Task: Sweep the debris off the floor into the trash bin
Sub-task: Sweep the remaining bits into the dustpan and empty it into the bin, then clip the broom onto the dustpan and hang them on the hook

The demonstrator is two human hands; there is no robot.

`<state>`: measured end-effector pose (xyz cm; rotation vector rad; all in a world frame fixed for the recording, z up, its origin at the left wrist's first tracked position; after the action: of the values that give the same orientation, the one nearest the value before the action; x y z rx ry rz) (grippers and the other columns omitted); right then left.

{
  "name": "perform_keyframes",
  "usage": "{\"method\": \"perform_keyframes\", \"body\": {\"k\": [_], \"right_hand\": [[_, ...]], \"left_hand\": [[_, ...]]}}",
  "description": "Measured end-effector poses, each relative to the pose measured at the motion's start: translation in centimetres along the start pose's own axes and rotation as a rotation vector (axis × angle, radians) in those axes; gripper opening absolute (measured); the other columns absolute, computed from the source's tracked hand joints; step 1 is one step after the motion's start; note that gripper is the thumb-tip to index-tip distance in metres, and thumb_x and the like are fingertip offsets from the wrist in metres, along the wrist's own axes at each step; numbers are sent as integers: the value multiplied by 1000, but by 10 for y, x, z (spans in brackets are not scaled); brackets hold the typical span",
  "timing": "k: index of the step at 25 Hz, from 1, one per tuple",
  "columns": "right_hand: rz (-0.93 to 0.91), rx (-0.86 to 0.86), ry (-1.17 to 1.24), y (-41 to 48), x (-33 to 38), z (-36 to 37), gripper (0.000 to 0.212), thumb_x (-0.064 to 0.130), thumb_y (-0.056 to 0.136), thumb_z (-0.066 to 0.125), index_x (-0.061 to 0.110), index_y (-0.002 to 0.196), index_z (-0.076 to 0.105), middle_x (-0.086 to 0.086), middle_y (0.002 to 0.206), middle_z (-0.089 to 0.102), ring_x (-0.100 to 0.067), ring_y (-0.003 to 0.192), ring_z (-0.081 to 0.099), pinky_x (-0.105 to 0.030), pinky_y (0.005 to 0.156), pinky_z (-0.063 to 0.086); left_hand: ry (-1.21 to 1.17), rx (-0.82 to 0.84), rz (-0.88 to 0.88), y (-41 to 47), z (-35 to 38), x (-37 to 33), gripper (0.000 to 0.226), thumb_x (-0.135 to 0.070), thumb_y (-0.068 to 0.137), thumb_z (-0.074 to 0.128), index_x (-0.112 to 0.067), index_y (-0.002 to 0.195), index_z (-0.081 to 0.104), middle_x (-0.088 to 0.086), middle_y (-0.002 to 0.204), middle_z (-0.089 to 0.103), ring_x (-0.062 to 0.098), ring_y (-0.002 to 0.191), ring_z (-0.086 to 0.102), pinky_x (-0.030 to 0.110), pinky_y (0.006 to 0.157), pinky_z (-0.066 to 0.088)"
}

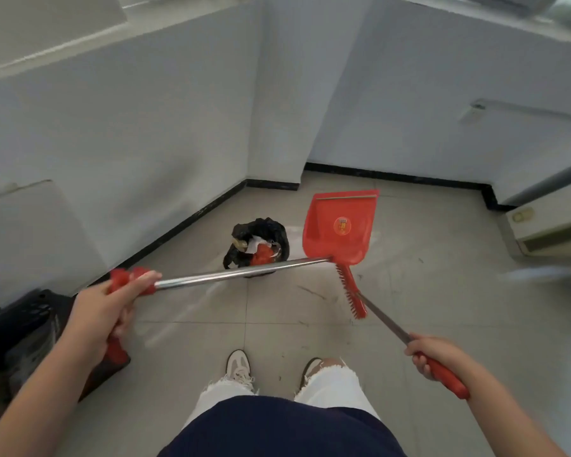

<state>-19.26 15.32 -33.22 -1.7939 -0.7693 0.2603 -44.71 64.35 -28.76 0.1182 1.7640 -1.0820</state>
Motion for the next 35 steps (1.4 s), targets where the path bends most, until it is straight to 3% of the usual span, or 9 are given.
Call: {"method": "perform_keyframes", "body": {"k": [7, 14, 18, 23, 25, 27, 30, 32, 35], "right_hand": [[124, -66, 136, 14, -56, -58, 21, -10, 87, 49, 11, 88, 50, -4, 43, 42, -8, 24, 40, -15, 27, 33], [116, -78, 194, 45, -68, -73, 29, -6, 88, 38, 8, 63, 42, -1, 34, 43, -10, 26, 38, -14, 31, 31], [40, 13, 198, 62, -44, -68, 24, -9, 84, 37, 6, 67, 46, -7, 45, 46, -16, 36, 43, -18, 34, 34], [49, 215, 278, 73, -14, -66, 22, -8, 85, 40, 11, 96, 46, -6, 54, 42, -10, 32, 41, -15, 34, 34], [30, 301, 256, 72, 0, -56, 29, -6, 86, 40, 11, 107, 48, -5, 54, 42, -8, 29, 42, -15, 34, 35], [15, 376, 219, 64, 13, -42, 27, -5, 85, 40, 10, 106, 48, -4, 52, 43, -8, 31, 43, -15, 35, 36], [-13, 456, 128, 41, 35, -17, 13, -4, 86, 40, 8, 84, 44, -5, 55, 45, -12, 42, 45, -19, 41, 39], [-42, 449, 51, 27, 52, -2, 15, -2, 85, 39, 10, 79, 44, -4, 56, 48, -12, 44, 48, -23, 44, 40], [-67, 461, 42, 10, 70, 1, 16, -1, 85, 39, 12, 81, 47, -3, 57, 50, -11, 45, 48, -24, 43, 39]], "left_hand": [[665, 158, 407, 23, 176, -39, 24, -57, 73, 76, -33, 74, 76, -6, 41, 44, 15, 41, 35, 28, 49, 37], [1283, 267, 776, 21, 299, 18, 20, -53, 82, 72, -38, 93, 76, -13, 63, 66, 13, 59, 64, 29, 58, 56], [1453, 355, 874, 36, 357, 57, 20, -52, 82, 65, -35, 86, 74, -11, 66, 69, 15, 60, 67, 27, 48, 49], [1661, 543, 991, 34, 409, 96, 23, -44, 67, 86, -29, 70, 69, -12, 62, 60, 12, 51, 58, 21, 42, 29], [1633, 541, 971, 35, 417, 99, 21, -44, 76, 77, -26, 76, 67, -10, 75, 57, 14, 66, 59, 24, 48, 37], [1646, 603, 816, 40, 420, 95, 24, -45, 86, 63, -26, 100, 67, -8, 104, 57, 16, 95, 59, 29, 66, 51], [1731, 764, 647, 48, 420, 88, 70, -43, 85, 57, -28, 151, 38, -9, 156, 36, 17, 137, 44, 37, 106, 45], [1651, 876, 589, 46, 421, 92, 85, -36, 82, 62, -24, 158, 25, -6, 163, 29, 17, 141, 41, 35, 111, 39], [1498, 930, 509, 37, 421, 107, 83, -24, 82, 65, -30, 156, 29, -8, 154, 45, 22, 131, 54, 31, 100, 46]]}}
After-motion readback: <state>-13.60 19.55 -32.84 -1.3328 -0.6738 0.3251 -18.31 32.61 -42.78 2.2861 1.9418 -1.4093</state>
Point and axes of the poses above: each hand's wrist, its own y-axis towards the middle knuckle, its own z-axis out of the palm, x = y × z, the point moved 2 cm from there along y, towards the middle knuckle
